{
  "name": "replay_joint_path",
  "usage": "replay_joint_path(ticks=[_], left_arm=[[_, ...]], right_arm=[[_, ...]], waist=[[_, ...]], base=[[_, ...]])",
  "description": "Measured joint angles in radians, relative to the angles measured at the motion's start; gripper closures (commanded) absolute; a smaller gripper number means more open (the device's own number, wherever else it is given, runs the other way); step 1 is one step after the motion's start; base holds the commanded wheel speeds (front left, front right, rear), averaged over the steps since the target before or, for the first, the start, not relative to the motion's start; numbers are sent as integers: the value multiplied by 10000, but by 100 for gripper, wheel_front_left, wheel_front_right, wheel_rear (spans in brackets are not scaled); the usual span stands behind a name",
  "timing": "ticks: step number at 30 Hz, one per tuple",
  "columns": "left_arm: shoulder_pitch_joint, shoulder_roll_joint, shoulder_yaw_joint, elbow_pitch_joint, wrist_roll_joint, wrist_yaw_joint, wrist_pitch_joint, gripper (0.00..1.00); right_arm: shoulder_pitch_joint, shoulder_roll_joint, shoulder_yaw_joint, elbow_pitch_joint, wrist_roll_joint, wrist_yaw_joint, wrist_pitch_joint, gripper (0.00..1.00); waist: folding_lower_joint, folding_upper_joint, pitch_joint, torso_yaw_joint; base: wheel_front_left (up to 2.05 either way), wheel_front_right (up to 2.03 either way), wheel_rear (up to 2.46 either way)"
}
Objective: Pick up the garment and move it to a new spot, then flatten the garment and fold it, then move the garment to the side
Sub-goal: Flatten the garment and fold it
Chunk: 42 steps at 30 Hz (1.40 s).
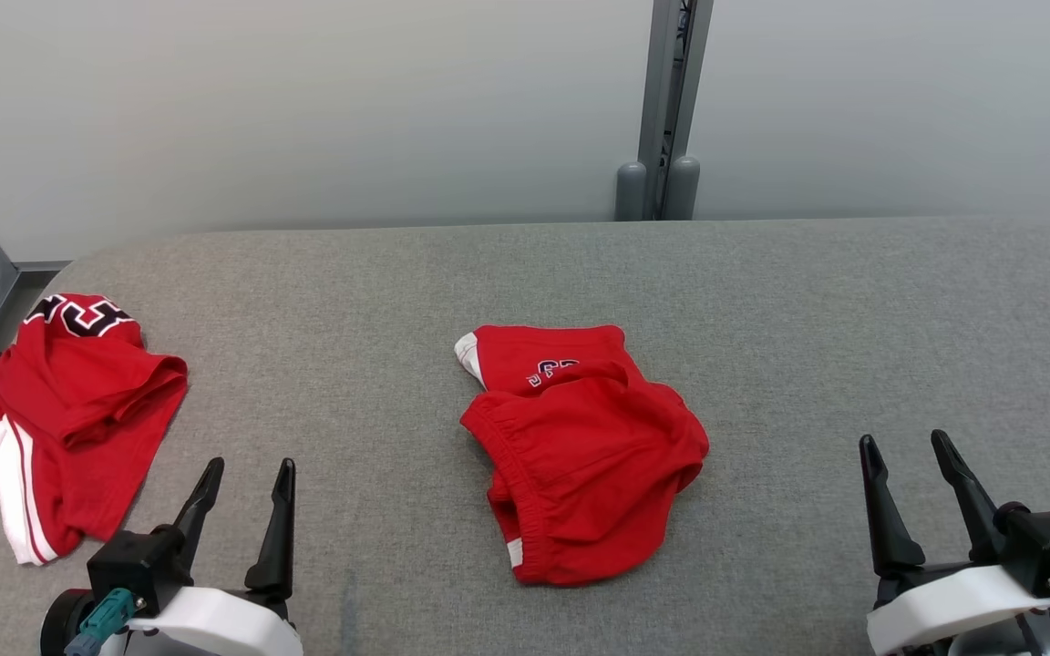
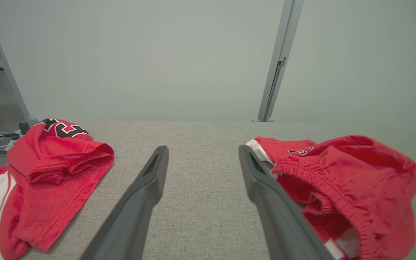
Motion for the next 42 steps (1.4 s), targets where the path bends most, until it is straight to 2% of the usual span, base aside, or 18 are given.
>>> replay_joint_path(ticks=[10, 14, 18, 27, 31, 32, 35, 36, 37, 38, 42], left_arm=[[-554, 0, -217, -188, 96, -65, -2, 0], [-1244, -186, -366, -238, 163, -215, -100, 0], [-2049, -510, -487, -144, 194, -418, -282, 0], [-3136, -1126, -675, 378, 479, -809, -527, 0], [-3258, -1327, -523, 476, 568, -955, -543, 0], [-3317, -1409, -385, 435, 648, -982, -566, 0], [-3318, -1546, -211, 424, 802, -1083, -568, 0], [-3319, -1586, -161, 420, 844, -1118, -568, 0], [-3318, -1628, -113, 418, 905, -1149, -569, 0], [-3316, -1661, -67, 418, 934, -1156, -568, 0], [-3279, -1743, 196, 449, 1060, -1317, -569, 0]], right_arm=[[-411, -2, -368, 161, -180, 0, -67, 0], [-1116, -40, -531, 236, -508, 0, 12, 0], [-2035, -357, -504, 585, -497, 0, 274, 0], [-4159, -1586, 1177, 2278, 228, 2, 1875, 0], [-4918, -1921, 1760, 3020, 564, 2, 2683, 0], [-5208, -2042, 2080, 3442, 717, 2, 3289, 0], [-5621, -2171, 2433, 3868, 1060, 2, 4174, 0], [-5753, -2205, 2495, 3914, 1241, 2, 4360, 22], [-5831, -2234, 2556, 3917, 1365, 2, 4443, 69], [-5847, -2242, 2596, 3887, 1467, 2, 4431, 100], [-5751, -2217, 2587, 3492, 1799, 2, 3860, 100]], waist=[[0, 0, 443, 385], [0, 0, 950, 728], [0, 0, 1539, 1232], [0, 0, 2794, 2586], [0, 0, 3201, 3058], [0, 0, 3362, 3219], [0, 0, 3516, 3353], [0, 0, 3545, 3365], [0, 0, 3559, 3357], [1, 0, 3561, 3335], [0, 0, 3528, 3128]], base=[[0, 0, 0], [0, 0, 0], [0, 0, 0], [0, 0, 0], [0, 0, 0], [0, 0, 0], [0, 0, 0], [0, 0, 0], [0, 0, 0], [0, 0, 0], [0, 0, 0]])
